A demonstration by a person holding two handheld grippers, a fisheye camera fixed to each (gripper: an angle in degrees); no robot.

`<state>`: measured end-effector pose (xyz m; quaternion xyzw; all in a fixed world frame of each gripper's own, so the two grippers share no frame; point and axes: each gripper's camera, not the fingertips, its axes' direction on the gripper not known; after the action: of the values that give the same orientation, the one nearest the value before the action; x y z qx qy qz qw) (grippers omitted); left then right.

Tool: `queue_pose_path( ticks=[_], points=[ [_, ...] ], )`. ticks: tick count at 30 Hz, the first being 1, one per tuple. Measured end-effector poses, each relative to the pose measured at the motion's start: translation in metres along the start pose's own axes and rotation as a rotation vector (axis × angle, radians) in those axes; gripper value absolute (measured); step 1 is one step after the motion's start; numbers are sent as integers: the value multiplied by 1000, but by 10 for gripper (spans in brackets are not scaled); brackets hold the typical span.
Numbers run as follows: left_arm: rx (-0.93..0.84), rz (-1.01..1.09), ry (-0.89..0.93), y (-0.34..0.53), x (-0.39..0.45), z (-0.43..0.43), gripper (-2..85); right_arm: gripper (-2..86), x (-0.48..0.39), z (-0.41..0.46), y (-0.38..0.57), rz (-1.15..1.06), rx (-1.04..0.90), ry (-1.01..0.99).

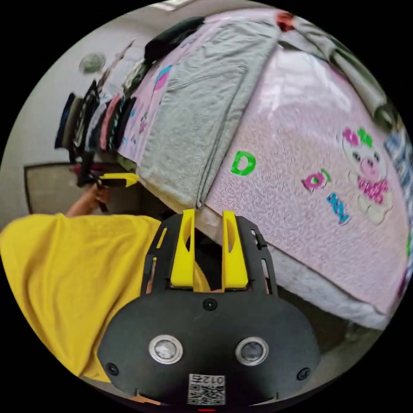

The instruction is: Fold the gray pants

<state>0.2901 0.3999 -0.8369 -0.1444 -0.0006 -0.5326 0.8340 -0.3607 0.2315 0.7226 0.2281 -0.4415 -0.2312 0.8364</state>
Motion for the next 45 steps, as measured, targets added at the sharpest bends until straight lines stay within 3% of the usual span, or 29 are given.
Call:
queue_pose_path(
  ticks=[2, 10, 18, 30, 35, 39, 45],
  points=[
    [51, -90, 137, 8, -29, -6, 85, 84, 34, -4, 5, 138, 54, -184],
    [31, -148, 241, 10, -85, -3, 111, 82, 76, 7, 1, 251, 56, -364],
    [25, -140, 341, 20, -128, -13, 114, 82, 91, 2, -4, 213, -21, -383],
    [-65, 34, 148, 16, -135, -32, 49, 36, 117, -11, 4, 180, -56, -409],
    [-46, -3, 238, 21, -163, -30, 55, 31, 138, -15, 13, 229, -53, -481],
    [-35, -55, 411, 23, -192, -19, 78, 44, 147, -20, 17, 247, -71, -505],
    [-33, -32, 313, 21, -204, -18, 48, 50, 149, -26, 15, 212, -126, -469]
  ],
)
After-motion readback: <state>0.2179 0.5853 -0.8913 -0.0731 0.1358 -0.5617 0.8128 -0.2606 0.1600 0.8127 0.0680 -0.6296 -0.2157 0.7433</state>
